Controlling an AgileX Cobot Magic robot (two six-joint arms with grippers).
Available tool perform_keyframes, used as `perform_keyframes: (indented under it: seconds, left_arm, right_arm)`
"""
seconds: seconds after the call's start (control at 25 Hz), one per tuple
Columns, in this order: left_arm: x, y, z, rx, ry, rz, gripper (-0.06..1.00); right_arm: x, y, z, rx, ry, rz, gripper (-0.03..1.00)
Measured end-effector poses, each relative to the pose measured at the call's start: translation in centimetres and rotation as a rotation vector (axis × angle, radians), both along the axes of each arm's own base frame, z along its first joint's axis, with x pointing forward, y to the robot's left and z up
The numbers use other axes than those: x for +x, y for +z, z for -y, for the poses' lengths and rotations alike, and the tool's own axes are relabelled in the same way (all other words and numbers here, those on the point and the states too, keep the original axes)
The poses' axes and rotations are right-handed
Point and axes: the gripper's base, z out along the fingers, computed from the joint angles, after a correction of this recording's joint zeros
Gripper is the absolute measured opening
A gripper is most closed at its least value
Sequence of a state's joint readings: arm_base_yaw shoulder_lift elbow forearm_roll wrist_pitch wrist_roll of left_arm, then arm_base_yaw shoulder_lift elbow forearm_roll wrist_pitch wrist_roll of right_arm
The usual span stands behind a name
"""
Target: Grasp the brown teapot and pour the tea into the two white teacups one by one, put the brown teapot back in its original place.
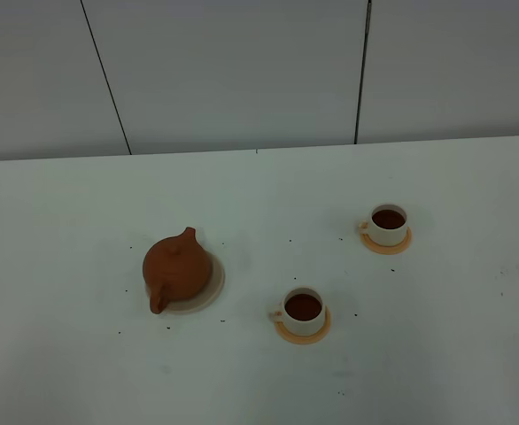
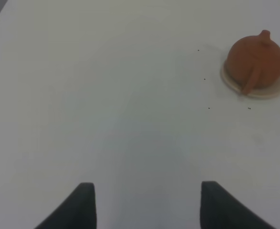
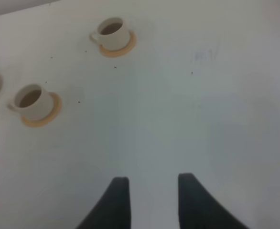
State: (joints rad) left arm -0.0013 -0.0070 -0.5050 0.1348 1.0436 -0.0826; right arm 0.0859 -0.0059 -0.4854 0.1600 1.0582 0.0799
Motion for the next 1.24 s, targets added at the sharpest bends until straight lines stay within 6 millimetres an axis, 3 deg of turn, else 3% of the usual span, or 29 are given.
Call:
perform_keyframes:
  seconds: [1.24]
  left_arm:
    - [0.0, 0.0, 0.0, 0.001, -0.001, 0.0, 0.54]
  right_arm:
    - [0.0, 0.0, -0.01, 0.001, 0.0, 0.0, 0.24]
